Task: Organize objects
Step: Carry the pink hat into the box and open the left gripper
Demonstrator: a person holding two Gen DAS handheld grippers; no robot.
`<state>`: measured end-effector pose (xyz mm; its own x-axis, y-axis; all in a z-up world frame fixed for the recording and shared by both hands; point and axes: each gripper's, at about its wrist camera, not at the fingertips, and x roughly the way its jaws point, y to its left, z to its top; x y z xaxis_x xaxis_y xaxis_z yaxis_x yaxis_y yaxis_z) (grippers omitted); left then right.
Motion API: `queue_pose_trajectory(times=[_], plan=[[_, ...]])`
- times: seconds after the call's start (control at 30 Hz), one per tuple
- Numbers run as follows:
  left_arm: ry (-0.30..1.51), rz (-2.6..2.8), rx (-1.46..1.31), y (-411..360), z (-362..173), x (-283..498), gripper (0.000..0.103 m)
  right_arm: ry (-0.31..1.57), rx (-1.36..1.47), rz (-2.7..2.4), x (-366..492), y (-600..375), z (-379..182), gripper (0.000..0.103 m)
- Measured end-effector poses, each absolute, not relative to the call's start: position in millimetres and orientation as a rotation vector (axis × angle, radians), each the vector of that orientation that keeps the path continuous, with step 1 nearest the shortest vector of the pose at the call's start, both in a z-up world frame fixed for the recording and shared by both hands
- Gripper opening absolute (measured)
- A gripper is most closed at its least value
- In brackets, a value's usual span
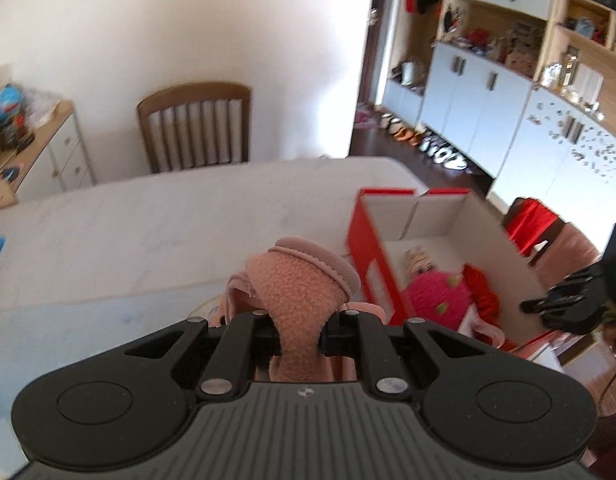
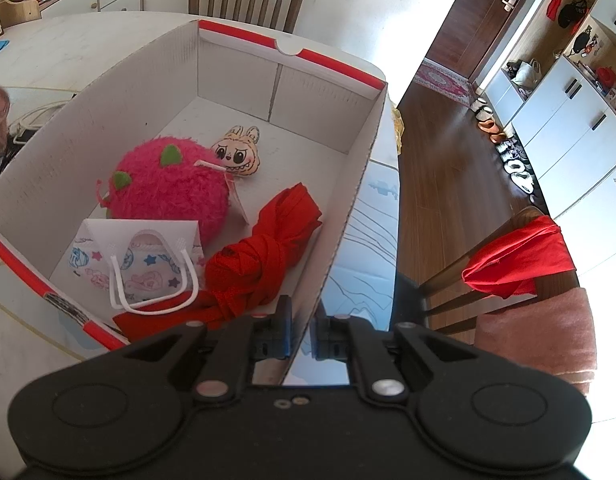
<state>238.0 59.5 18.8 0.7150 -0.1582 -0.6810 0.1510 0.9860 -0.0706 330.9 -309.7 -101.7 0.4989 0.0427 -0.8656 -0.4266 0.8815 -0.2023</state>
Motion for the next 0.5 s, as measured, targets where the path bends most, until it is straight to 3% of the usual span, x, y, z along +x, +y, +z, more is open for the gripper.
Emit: queue_pose_trajectory(times=[0.5], plan=[[0.665, -0.367, 0.089, -50.2, 41.6, 291.2, 0.011, 1.013, -0.419, 0.295, 332.3, -307.3, -101.1, 0.008]])
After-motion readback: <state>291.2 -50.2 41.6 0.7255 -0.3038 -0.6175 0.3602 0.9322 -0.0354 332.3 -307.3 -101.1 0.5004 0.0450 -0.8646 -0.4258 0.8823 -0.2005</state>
